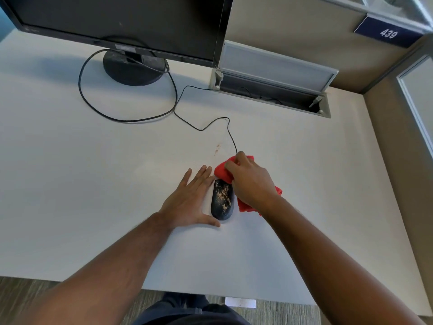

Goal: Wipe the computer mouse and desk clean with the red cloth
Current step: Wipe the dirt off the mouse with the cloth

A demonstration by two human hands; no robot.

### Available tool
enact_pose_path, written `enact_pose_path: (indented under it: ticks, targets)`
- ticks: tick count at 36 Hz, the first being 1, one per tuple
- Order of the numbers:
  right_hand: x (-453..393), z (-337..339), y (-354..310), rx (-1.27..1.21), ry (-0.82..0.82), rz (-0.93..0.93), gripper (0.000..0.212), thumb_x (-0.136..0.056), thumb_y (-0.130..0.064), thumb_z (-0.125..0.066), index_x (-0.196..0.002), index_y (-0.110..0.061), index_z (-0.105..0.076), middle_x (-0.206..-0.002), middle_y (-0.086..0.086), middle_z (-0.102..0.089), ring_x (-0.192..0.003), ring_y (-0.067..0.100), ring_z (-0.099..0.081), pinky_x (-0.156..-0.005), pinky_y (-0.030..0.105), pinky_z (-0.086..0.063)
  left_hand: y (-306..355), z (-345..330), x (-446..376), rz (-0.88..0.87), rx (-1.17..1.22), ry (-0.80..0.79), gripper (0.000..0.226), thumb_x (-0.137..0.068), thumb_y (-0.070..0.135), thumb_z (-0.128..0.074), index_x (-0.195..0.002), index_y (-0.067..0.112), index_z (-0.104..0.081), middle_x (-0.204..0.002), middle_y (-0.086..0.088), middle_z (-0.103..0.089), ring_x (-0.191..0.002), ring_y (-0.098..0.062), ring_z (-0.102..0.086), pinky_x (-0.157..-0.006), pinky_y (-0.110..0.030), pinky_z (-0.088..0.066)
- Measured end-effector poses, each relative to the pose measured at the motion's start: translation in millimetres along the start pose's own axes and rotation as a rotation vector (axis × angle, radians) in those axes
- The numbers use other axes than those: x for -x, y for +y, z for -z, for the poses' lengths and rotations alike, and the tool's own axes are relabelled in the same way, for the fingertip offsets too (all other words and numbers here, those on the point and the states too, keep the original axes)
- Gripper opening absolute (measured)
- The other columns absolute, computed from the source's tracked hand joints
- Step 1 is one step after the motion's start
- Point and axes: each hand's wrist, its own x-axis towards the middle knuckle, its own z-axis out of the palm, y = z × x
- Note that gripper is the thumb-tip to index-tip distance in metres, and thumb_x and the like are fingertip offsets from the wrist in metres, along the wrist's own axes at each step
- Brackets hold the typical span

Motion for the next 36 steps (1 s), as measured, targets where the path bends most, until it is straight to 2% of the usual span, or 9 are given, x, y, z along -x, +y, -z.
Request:
enact_pose_path:
  ticks: [4, 8, 13, 17, 20, 23, 29, 33, 36]
  targets:
    - [2, -4, -12, 0.093, -0.02, 0.063, 0.047, -0.089, -0.024, -0.074, -0.133, -0.026, -0.057, -0.131, 0.004, -0.051, -0.107, 0.022, -0.059, -0.075, 0.032, -0.055, 0, -1, 0, 0.0, -0.001, 0.008, 0.142, -0.068, 0.104, -0.049, -0.169, 0.016, -0.004, -0.179, -0.001, 0.001, -0.161, -0.01, 0.02, -0.132, -0.048, 0.008]
    - [9, -10, -21, 0.093, -0.039, 0.12, 0.049, -0.085, -0.028, -0.079, -0.131, -0.026, -0.061, -0.129, 0.003, -0.053, -0.111, 0.022, -0.057, -0.079, 0.033, -0.056, 0, -2, 0, 0.0, -0.011, 0.015, 0.141, -0.068, 0.104, -0.046, -0.168, 0.013, -0.01, -0.179, -0.002, -0.002, -0.161, -0.01, 0.019, -0.132, -0.047, 0.009]
    - [13, -4, -23, 0.029, -0.105, 0.224, 0.041, -0.088, -0.027, -0.072, -0.128, -0.031, -0.062, -0.125, -0.002, -0.054, -0.11, 0.02, -0.054, -0.08, 0.033, -0.052, -1, -2, 1, -0.02, -0.007, 0.022, 0.14, -0.071, 0.102, -0.05, -0.169, 0.012, -0.005, -0.179, -0.004, 0.0, -0.162, -0.014, 0.017, -0.132, -0.05, 0.003]
    - [6, 19, -8, -0.142, -0.111, 0.099, 0.039, -0.091, -0.022, -0.052, -0.125, -0.037, -0.063, -0.124, -0.008, -0.056, -0.107, 0.018, -0.054, -0.08, 0.036, -0.047, 0, -1, 2, -0.018, 0.063, 0.032, 0.142, -0.068, 0.099, -0.059, -0.169, 0.014, -0.007, -0.179, -0.004, -0.002, -0.163, -0.012, 0.016, -0.133, -0.049, 0.004]
    - [0, 29, 9, -0.113, -0.022, -0.018, 0.039, -0.094, -0.022, -0.052, -0.131, -0.034, -0.06, -0.133, -0.005, -0.056, -0.114, 0.02, -0.054, -0.084, 0.035, -0.042, 1, 1, 1, 0.003, 0.022, 0.005, 0.143, -0.065, 0.102, -0.054, -0.167, 0.012, -0.012, -0.179, -0.005, 0.0, -0.162, -0.013, 0.017, -0.132, -0.05, 0.004]
    - [-3, 29, 13, -0.056, -0.026, -0.05, 0.041, -0.096, -0.021, -0.054, -0.135, -0.032, -0.057, -0.138, -0.003, -0.058, -0.123, 0.023, -0.052, -0.092, 0.039, -0.045, 1, 1, 0, 0.012, -0.018, -0.014, 0.144, -0.065, 0.104, -0.05, -0.168, 0.011, -0.01, -0.179, -0.005, 0.003, -0.162, -0.014, 0.018, -0.132, -0.049, 0.005]
    - [10, 13, -16, 0.001, -0.147, 0.151, 0.042, -0.094, -0.02, -0.062, -0.133, -0.032, -0.059, -0.13, -0.004, -0.062, -0.122, 0.021, -0.05, -0.094, 0.037, -0.047, -2, -1, 0, -0.017, -0.003, 0.011, 0.142, -0.069, 0.104, -0.046, -0.169, 0.013, -0.001, -0.179, -0.004, 0.003, -0.162, -0.014, 0.018, -0.132, -0.05, 0.003]
    - [18, 8, -30, 0.0, -0.205, 0.239, 0.044, -0.087, -0.025, -0.072, -0.13, -0.031, -0.062, -0.128, -0.006, -0.062, -0.119, 0.02, -0.052, -0.095, 0.037, -0.049, -2, -3, 1, -0.041, 0.027, 0.03, 0.141, -0.071, 0.102, -0.049, -0.169, 0.012, -0.002, -0.178, -0.009, -0.003, -0.164, -0.019, 0.01, -0.133, -0.052, 0.0]
    - [16, 18, -25, -0.116, -0.244, 0.205, 0.039, -0.088, -0.02, -0.058, -0.125, -0.033, -0.064, -0.125, -0.009, -0.062, -0.115, 0.019, -0.053, -0.091, 0.038, -0.049, -2, -3, 1, -0.045, 0.044, 0.037, 0.139, -0.07, 0.102, -0.05, -0.169, 0.015, -0.006, -0.178, -0.01, -0.004, -0.164, -0.018, 0.011, -0.132, -0.049, 0.004]
